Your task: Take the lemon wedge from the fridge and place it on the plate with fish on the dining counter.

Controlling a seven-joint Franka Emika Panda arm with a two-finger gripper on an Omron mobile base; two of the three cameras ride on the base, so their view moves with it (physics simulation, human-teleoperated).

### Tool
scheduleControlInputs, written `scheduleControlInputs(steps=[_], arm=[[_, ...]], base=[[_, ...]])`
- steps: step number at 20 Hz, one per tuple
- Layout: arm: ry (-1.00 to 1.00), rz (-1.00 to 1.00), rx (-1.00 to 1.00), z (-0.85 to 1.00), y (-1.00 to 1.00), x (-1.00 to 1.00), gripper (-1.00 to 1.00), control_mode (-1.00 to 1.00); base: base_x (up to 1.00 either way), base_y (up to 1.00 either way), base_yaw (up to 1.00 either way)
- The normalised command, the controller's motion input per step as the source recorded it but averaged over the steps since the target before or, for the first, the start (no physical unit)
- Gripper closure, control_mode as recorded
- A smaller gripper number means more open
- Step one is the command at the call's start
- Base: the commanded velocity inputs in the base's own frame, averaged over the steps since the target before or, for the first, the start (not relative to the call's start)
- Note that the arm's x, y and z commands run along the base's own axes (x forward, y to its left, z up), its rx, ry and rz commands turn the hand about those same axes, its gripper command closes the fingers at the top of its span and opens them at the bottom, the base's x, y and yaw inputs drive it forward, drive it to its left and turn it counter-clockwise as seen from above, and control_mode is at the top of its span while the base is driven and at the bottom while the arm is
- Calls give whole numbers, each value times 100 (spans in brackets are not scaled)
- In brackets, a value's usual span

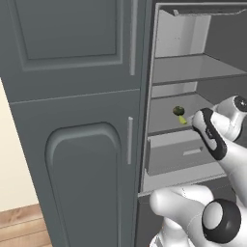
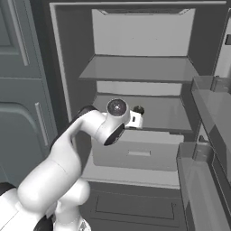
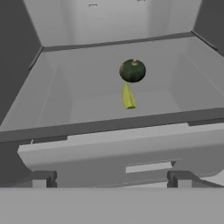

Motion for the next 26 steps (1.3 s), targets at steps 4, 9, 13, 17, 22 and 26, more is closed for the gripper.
scheduleControlInputs(steps=[4, 9, 13, 17, 22, 26], arm=[[1, 0, 0, 0, 0, 11, -100, -100], [0, -2, 0, 0, 0, 34, -100, -100], [0, 0, 0, 0, 0, 33, -100, -100], [0, 0, 0, 0, -3, 23, -100, -100], [0, 1, 0, 0, -11, 11, -100, -100], [0, 2, 0, -1, -8, 2, -100, -100]], base=[[0, 0, 0], [0, 0, 0], [0, 0, 0], [0, 0, 0], [0, 0, 0], [0, 0, 0]])
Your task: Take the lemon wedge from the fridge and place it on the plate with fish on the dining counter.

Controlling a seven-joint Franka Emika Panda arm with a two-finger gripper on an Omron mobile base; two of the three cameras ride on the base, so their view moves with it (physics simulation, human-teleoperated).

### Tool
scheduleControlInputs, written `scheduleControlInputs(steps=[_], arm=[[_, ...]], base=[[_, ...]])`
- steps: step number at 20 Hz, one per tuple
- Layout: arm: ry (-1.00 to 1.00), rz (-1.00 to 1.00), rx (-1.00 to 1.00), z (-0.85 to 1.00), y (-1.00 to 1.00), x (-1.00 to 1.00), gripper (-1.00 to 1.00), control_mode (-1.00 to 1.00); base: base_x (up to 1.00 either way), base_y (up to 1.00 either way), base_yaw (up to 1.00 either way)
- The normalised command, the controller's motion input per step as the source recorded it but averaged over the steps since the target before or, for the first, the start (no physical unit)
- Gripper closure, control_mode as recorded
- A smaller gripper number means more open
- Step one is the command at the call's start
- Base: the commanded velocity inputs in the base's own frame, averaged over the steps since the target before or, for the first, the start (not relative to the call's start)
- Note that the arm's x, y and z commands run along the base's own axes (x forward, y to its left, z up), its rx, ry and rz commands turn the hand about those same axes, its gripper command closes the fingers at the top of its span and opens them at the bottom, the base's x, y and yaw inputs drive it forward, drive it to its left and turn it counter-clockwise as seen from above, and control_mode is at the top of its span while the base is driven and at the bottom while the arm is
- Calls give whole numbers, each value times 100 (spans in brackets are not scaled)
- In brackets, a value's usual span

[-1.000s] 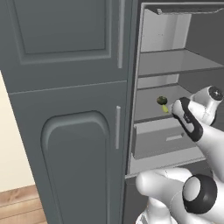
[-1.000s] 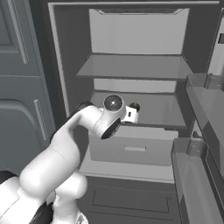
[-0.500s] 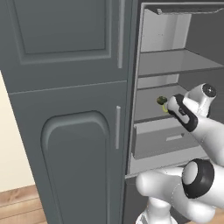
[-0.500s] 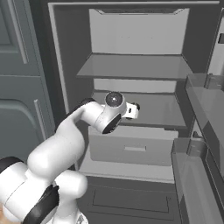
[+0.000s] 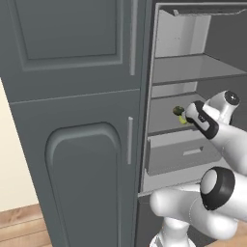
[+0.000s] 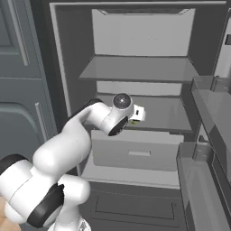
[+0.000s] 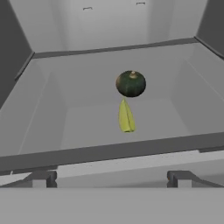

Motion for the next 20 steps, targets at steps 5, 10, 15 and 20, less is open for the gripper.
scheduleControlInputs(steps=[5, 10, 15, 20], arm=[[0, 3, 0, 0, -10, 0, -100, -100], [-3, 3, 0, -4, -21, 0, -100, -100], [-1, 0, 0, 1, -7, 0, -100, -100], [0, -3, 0, 6, 0, 0, -100, -100]], base=[[0, 0, 0], [0, 0, 0], [0, 0, 0], [0, 0, 0]])
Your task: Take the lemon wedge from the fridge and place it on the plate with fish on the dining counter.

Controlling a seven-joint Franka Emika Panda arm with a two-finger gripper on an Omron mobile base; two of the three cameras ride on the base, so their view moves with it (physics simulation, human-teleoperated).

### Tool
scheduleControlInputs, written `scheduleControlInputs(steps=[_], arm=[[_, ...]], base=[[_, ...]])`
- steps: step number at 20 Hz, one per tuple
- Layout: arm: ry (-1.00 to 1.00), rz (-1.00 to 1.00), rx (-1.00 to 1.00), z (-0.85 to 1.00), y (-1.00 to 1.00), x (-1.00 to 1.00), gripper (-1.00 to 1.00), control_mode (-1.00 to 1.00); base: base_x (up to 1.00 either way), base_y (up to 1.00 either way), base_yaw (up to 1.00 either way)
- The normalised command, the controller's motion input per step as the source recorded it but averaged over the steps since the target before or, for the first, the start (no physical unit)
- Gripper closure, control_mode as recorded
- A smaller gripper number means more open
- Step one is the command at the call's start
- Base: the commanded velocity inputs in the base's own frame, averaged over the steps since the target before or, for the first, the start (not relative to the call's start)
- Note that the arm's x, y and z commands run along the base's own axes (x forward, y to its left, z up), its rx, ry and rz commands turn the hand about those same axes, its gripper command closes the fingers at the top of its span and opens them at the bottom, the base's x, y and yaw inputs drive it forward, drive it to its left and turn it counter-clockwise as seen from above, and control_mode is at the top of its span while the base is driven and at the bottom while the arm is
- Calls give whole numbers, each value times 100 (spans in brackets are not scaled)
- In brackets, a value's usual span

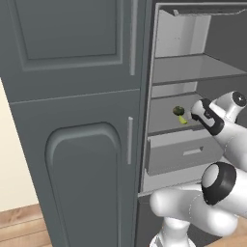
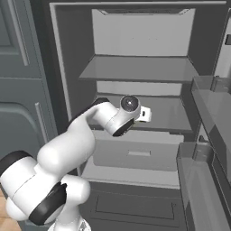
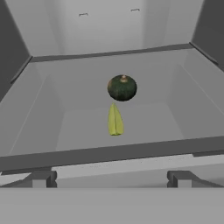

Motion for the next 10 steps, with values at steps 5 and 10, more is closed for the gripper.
scheduleControlInputs(steps=[5, 10], arm=[[0, 0, 0, 0, 0, 0, -100, -100], [0, 0, 0, 0, 0, 0, -100, -100]], base=[[0, 0, 0], [0, 0, 0]])
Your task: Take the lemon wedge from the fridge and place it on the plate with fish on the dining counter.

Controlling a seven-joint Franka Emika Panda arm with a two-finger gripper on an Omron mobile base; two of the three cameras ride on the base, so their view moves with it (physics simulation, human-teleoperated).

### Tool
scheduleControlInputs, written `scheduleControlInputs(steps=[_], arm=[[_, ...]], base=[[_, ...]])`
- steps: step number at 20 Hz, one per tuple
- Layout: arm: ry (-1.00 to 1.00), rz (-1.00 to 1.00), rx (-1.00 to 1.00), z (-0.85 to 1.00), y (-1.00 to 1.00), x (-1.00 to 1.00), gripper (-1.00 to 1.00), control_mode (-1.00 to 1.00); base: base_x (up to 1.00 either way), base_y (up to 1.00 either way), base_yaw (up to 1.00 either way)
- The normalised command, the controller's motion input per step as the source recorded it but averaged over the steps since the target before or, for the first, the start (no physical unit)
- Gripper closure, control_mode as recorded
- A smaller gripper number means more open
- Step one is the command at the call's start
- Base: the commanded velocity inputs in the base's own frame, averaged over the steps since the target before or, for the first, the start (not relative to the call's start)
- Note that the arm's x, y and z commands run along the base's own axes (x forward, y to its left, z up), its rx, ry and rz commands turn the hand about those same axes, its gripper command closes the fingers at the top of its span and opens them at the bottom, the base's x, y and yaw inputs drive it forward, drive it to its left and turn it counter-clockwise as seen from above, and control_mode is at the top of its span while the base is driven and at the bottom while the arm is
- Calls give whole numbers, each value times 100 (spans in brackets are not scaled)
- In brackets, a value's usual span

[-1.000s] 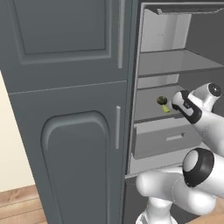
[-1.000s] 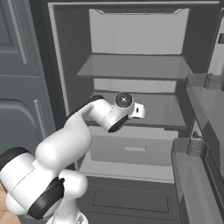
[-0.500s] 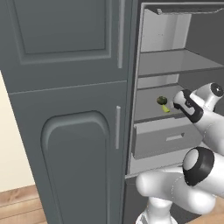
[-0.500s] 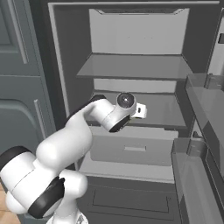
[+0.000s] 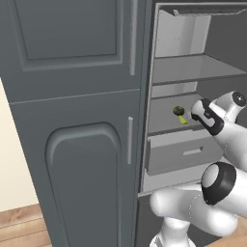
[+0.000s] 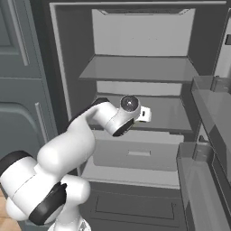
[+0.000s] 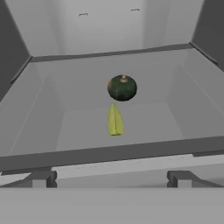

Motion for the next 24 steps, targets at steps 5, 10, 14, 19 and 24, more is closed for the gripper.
scheduleControlInputs(steps=[5, 10, 14, 19, 24], arm=[[1, 0, 0, 0, 10, 7, -100, -100], [1, 0, -1, 0, 57, 7, -100, -100], [-2, 0, 0, 0, 11, 0, -100, -100], [0, 0, 0, 0, 1, 0, -100, -100], [2, -1, 0, 0, 0, 25, -100, -100]], base=[[0, 0, 0], [0, 0, 0], [0, 0, 0], [0, 0, 0], [0, 0, 0]])
